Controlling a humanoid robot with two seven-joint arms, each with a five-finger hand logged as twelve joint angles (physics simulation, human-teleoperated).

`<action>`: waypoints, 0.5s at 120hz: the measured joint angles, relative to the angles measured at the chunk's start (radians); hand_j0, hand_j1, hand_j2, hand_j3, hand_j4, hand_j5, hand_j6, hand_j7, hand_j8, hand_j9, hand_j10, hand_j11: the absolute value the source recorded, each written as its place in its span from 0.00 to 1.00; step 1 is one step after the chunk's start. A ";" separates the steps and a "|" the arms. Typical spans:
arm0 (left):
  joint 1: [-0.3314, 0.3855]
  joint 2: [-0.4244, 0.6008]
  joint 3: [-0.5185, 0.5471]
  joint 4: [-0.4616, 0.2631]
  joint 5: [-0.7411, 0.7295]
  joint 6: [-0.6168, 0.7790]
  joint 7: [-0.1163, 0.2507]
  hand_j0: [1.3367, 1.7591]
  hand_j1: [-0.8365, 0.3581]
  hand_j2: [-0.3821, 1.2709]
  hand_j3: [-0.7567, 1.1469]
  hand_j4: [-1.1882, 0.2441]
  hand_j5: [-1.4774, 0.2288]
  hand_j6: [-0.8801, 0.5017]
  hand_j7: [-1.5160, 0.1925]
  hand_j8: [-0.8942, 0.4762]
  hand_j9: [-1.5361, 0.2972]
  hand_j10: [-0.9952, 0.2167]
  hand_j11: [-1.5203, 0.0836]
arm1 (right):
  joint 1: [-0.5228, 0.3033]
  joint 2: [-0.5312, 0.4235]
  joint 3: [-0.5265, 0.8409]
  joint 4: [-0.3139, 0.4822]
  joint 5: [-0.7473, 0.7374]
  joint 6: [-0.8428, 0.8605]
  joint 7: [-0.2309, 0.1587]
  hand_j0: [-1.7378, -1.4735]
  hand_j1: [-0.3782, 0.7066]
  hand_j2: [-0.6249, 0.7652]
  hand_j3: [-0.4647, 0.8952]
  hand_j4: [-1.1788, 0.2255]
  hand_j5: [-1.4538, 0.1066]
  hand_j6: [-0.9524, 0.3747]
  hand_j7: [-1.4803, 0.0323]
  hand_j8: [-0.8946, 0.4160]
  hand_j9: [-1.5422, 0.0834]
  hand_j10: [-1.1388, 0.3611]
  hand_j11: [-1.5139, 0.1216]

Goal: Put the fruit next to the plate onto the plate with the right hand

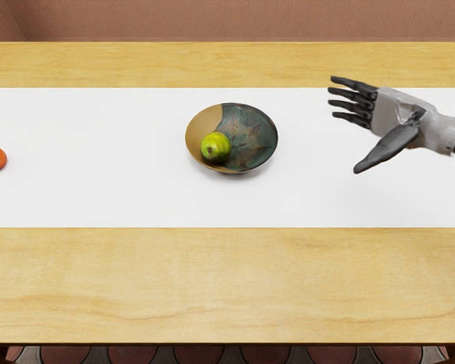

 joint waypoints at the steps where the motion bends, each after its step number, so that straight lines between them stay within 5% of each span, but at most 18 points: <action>1: 0.000 0.000 0.000 0.000 0.000 0.000 0.000 0.76 0.99 0.23 0.40 0.83 0.87 0.64 0.89 0.65 0.84 0.82 0.95 | -0.004 -0.008 0.001 -0.003 0.008 0.006 0.003 0.30 0.04 0.45 0.34 0.83 0.92 0.71 0.97 0.68 0.94 0.75 0.92; 24: 0.000 0.000 0.000 0.000 0.000 0.000 0.000 0.76 0.99 0.23 0.40 0.83 0.87 0.64 0.89 0.65 0.84 0.82 0.95 | -0.093 -0.197 -0.001 -0.082 0.161 0.067 0.039 0.30 0.03 0.45 0.34 0.84 0.93 0.72 0.97 0.68 0.94 0.76 0.92; 60: 0.004 0.000 0.001 0.000 0.000 0.000 0.000 0.76 0.99 0.23 0.40 0.83 0.87 0.64 0.89 0.65 0.84 0.82 0.95 | -0.110 -0.199 -0.006 -0.114 0.171 0.077 0.043 0.30 0.03 0.45 0.34 0.84 0.93 0.72 0.98 0.68 0.95 0.76 0.92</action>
